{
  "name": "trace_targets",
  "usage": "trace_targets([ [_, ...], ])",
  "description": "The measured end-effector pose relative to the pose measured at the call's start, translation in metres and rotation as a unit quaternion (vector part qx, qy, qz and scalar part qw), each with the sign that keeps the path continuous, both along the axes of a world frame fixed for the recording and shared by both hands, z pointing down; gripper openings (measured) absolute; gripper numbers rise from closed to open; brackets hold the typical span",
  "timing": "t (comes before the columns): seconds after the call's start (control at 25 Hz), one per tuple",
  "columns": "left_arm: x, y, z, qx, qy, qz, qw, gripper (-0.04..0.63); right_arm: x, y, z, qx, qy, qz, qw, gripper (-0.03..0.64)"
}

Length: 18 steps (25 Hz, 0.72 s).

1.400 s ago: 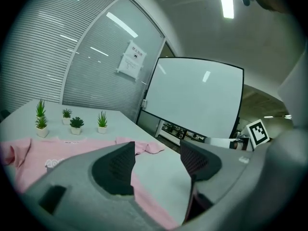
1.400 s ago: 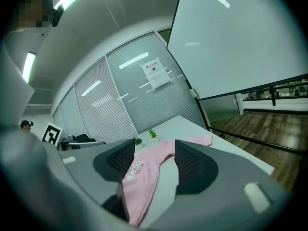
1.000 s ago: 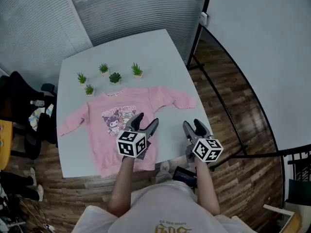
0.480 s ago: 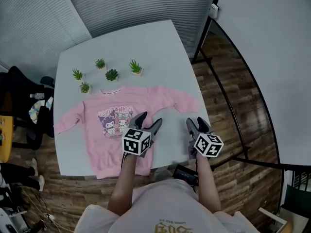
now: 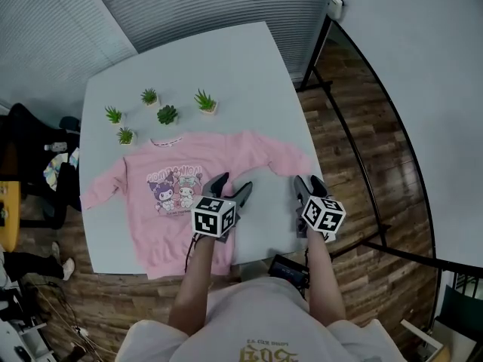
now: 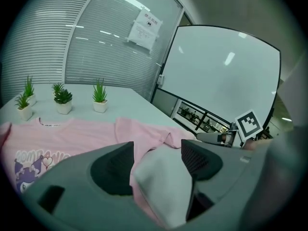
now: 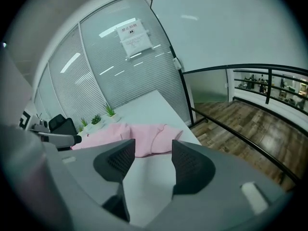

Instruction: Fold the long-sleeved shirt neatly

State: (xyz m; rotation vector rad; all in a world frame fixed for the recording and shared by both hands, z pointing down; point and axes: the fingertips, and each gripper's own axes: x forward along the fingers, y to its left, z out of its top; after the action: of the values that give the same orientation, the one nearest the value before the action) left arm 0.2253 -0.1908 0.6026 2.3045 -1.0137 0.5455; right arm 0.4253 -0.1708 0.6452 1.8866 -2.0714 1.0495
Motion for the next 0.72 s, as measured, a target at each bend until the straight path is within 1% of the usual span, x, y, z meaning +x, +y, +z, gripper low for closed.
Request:
trace_targets([
  [0.24, -0.002, 0.001, 0.014, -0.013, -0.018, 0.0, 0.9998, 0.313, 0.009, -0.01, 0.02, -0.03, 0.01, 0.018, 0.999, 0.244],
  [0.32, -0.003, 0.001, 0.016, -0.017, -0.021, -0.002, 0.9996, 0.313, 0.011, -0.013, 0.023, -0.036, 0.021, 0.02, 0.999, 0.232],
  [0.36, -0.004, 0.0, 0.017, -0.017, -0.024, -0.003, 0.9996, 0.312, 0.011, -0.015, 0.024, -0.037, 0.027, 0.019, 0.999, 0.215],
  [0.48, -0.009, 0.001, 0.019, -0.02, -0.032, -0.006, 0.9993, 0.311, 0.011, -0.02, 0.026, -0.045, 0.046, 0.009, 0.998, 0.197],
  [0.56, -0.013, 0.002, 0.02, -0.022, -0.036, -0.009, 0.9991, 0.311, 0.011, -0.021, 0.031, -0.061, 0.069, 0.0, 0.996, 0.168],
  [0.64, -0.017, 0.001, 0.02, -0.021, -0.04, -0.012, 0.9989, 0.311, 0.012, -0.021, 0.037, -0.084, 0.103, -0.017, 0.991, 0.087],
  [0.68, -0.018, 0.001, 0.02, -0.021, -0.042, -0.013, 0.9988, 0.313, 0.011, -0.02, 0.039, -0.093, 0.117, -0.026, 0.988, 0.059],
  [0.72, -0.02, 0.001, 0.02, -0.02, -0.043, -0.014, 0.9988, 0.313, 0.011, -0.021, 0.04, -0.099, 0.125, -0.034, 0.987, 0.047],
])
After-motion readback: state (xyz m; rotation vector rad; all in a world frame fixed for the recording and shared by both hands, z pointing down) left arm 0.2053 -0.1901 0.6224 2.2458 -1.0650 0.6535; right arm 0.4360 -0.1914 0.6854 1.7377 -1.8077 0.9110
